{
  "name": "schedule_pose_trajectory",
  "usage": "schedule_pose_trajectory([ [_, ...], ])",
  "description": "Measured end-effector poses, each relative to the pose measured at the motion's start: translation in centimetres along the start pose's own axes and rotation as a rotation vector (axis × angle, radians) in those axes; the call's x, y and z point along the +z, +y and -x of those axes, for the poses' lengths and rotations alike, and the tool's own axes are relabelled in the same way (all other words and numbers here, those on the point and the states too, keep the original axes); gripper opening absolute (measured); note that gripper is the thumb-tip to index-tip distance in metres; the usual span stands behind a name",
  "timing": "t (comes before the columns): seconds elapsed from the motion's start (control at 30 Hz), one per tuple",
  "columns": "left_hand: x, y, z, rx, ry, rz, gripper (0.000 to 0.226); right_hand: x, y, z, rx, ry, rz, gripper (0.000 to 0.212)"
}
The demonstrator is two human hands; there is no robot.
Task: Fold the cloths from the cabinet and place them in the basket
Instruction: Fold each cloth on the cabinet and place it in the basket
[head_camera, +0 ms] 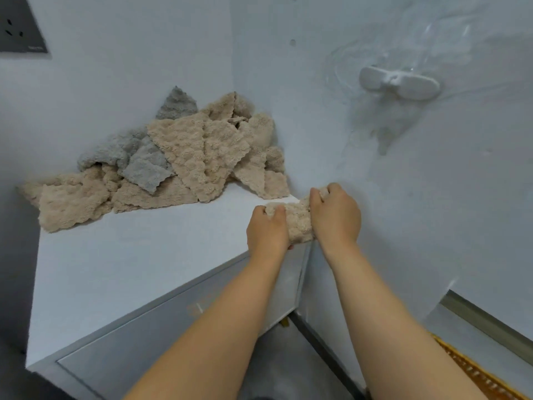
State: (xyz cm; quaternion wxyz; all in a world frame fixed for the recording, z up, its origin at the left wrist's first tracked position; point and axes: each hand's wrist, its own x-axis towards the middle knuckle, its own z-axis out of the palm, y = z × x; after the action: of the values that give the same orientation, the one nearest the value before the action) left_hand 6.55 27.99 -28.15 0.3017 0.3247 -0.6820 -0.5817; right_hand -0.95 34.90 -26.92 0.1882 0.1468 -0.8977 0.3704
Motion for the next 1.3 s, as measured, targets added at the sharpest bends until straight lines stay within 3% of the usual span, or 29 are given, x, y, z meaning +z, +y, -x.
schedule_pose_trajectory([
  [0.17, 5.0, -1.4, 5.7, -0.131, 0.074, 0.271, 0.013, -4.5, 4.0, 2.0, -0.195, -0.024, 0.197, 0.019],
  [0.37, 9.1, -2.0, 12.6, -0.215, -0.011, 0.449, 0.011, -9.9, 9.5, 4.4, -0.21, -0.038, 0.239, 0.02],
  [0.47, 11.1, -2.9, 16.0, -0.25, -0.059, 0.413, 0.02, -12.6, 12.3, 6.4, -0.222, -0.037, 0.287, 0.019],
  [0.7, 14.4, -5.8, 21.1, -0.325, -0.174, 0.283, 0.017, -14.1, 18.9, 9.5, -0.201, 0.05, 0.303, 0.021],
  [0.9, 16.1, -8.5, 21.8, -0.373, -0.381, 0.191, 0.007, -13.2, 24.8, 10.7, 0.105, 0.031, 0.191, 0.027],
  [1.1, 18.0, -12.1, 21.9, -0.571, -0.631, 0.075, 0.037, -12.5, 30.3, 10.5, 0.438, -0.078, 0.012, 0.035],
  [1.2, 18.6, -13.6, 21.2, -0.607, -0.636, 0.011, 0.043, -12.1, 32.7, 11.1, 0.748, -0.119, -0.272, 0.036],
  [1.27, 19.3, -14.9, 20.7, -0.688, -0.648, 0.025, 0.044, -11.4, 34.3, 11.9, 1.026, -0.082, -0.56, 0.025],
  [1.3, 19.5, -15.5, 20.6, -0.732, -0.655, 0.032, 0.043, -11.1, 35.0, 12.4, 1.155, -0.056, -0.736, 0.03],
])
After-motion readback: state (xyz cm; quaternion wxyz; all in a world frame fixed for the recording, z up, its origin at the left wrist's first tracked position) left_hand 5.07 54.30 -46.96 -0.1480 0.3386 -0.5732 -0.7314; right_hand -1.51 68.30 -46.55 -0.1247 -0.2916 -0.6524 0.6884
